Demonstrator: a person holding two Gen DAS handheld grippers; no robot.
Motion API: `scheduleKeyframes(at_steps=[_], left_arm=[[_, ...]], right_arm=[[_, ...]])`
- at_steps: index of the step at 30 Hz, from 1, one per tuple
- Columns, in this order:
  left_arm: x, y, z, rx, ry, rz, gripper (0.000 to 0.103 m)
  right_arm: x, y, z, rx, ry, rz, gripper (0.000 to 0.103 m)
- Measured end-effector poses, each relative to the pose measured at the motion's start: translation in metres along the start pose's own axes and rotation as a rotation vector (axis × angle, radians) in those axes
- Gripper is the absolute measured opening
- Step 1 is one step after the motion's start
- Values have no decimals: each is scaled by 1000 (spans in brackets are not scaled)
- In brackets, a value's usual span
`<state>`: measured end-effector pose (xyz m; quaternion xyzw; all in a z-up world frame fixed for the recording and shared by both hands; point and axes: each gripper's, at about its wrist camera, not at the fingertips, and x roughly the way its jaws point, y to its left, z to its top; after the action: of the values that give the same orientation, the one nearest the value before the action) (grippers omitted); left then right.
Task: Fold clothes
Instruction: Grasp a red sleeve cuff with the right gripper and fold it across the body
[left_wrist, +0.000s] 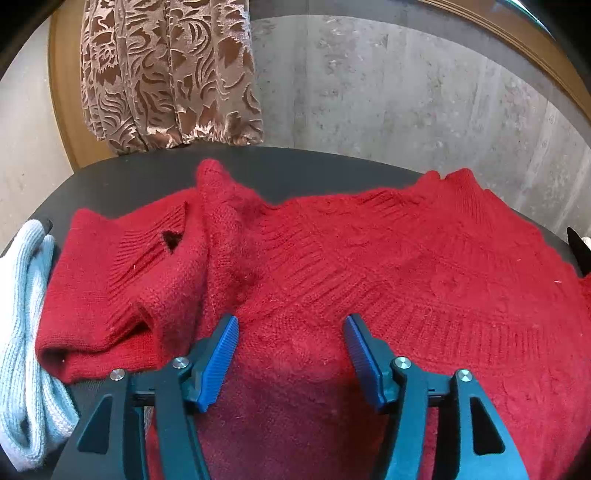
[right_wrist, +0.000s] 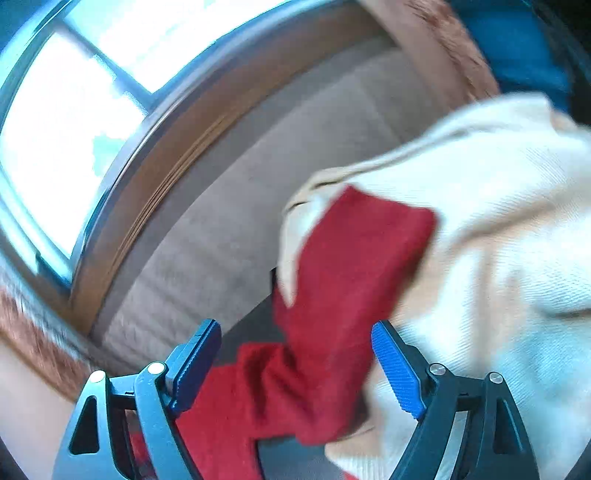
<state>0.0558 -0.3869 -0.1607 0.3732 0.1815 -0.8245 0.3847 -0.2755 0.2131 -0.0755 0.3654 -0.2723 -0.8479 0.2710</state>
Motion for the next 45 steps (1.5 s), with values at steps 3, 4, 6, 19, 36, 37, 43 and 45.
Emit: scheduleKeyframes(at_steps=[3, 4, 6, 19, 36, 37, 43, 45], left_arm=[[0, -1, 0, 2, 1, 3, 62], [0, -1, 0, 3, 1, 5, 62], [-1, -1, 1, 4, 1, 6, 62], [-2, 2, 4, -2, 0, -12, 63], [-1, 4, 5, -25, 6, -44, 63], [-1, 4, 5, -25, 9, -45, 64], [-18, 4, 15, -137, 77, -350, 62], [-26, -6, 18, -180, 103, -513, 63]], right_arm=[[0, -15, 11, 50, -29, -11, 81], [1, -12, 11, 58, -27, -9, 76], [4, -8, 11, 73, -25, -3, 67], [32, 56, 3, 161, 17, 136, 13], [125, 220, -245, -326, 506, 208, 54], [119, 215, -247, -369, 495, 165, 54], [90, 179, -258, -510, 430, 28, 62], [84, 173, -261, -522, 404, 30, 64]])
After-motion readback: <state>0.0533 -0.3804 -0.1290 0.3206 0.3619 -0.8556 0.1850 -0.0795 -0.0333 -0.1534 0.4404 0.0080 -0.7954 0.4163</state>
